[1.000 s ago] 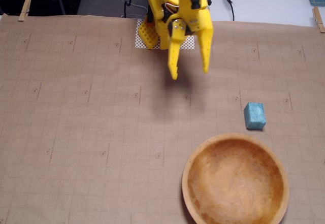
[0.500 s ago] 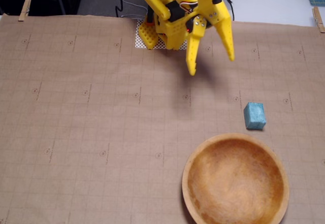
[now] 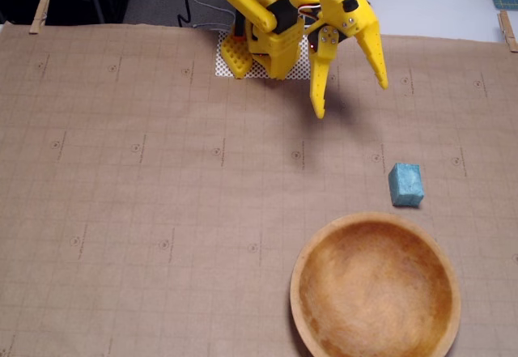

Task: Grasp a blue block and put it in the bowl.

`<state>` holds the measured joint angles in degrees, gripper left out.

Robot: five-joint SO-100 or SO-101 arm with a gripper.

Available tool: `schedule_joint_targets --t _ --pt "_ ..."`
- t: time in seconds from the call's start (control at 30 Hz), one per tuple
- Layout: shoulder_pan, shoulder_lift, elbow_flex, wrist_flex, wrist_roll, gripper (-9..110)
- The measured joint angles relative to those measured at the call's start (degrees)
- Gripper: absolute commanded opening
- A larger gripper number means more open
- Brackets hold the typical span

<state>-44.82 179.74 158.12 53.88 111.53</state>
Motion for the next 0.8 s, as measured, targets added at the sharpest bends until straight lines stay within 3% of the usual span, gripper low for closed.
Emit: schedule_joint_targets --t 0.23,0.8 --pt "0.0 -0.2 0.0 0.0 3.8 41" --pt "-2.8 -23.3 -6.9 0.0 5.5 41"
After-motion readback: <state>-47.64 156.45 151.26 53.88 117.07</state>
